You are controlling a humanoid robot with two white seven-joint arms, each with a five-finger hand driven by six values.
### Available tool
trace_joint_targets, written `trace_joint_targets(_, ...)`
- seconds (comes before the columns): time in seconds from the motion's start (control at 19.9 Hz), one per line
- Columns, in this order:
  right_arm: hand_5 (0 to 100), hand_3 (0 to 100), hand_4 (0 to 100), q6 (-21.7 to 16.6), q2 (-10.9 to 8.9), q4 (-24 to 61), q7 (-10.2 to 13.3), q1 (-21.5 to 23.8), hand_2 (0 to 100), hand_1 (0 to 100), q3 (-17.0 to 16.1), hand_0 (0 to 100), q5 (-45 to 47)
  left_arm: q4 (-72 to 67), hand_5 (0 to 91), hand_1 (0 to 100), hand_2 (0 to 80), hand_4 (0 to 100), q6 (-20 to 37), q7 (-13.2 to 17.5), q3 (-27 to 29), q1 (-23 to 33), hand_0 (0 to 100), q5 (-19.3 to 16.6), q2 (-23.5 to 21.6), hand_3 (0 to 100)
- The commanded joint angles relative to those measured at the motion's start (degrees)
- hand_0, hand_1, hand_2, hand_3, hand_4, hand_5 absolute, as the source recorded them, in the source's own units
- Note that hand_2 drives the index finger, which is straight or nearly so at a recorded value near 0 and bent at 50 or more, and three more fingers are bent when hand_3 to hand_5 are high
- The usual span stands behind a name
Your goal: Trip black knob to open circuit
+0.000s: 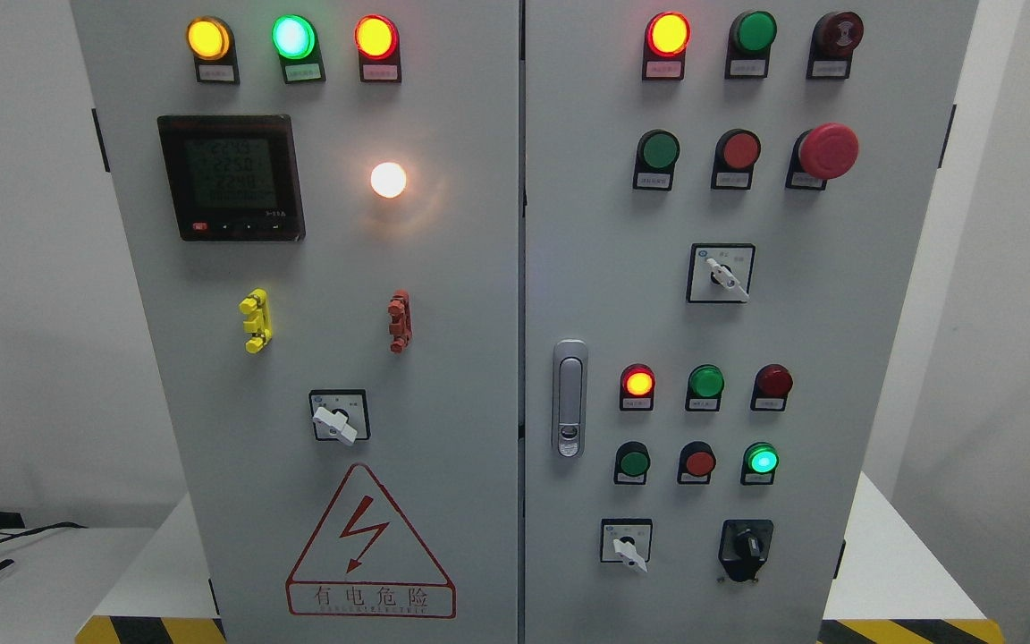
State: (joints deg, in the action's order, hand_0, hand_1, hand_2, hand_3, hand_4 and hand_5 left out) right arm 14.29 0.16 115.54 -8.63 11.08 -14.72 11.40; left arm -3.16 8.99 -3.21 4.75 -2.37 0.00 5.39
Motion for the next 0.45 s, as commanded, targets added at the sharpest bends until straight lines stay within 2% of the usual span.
trace_joint_targets(0.0, 25, 28, 25, 0.0, 1.43, 2.3, 0.0, 0.5, 18, 0, -1.2, 0, 0.3, 0.0, 0.0, 39, 0.0, 0, 0.0, 0.0, 0.0, 0.0, 12, -1.8, 0.0, 0)
trace_joint_targets(0.4, 25, 28, 26, -0.1, 1.43, 2.3, 0.0, 0.5, 18, 0, -1.0, 0, 0.3, 0.0, 0.0, 39, 0.0, 0, 0.0, 0.0, 0.0, 0.0, 12, -1.8, 0.0, 0)
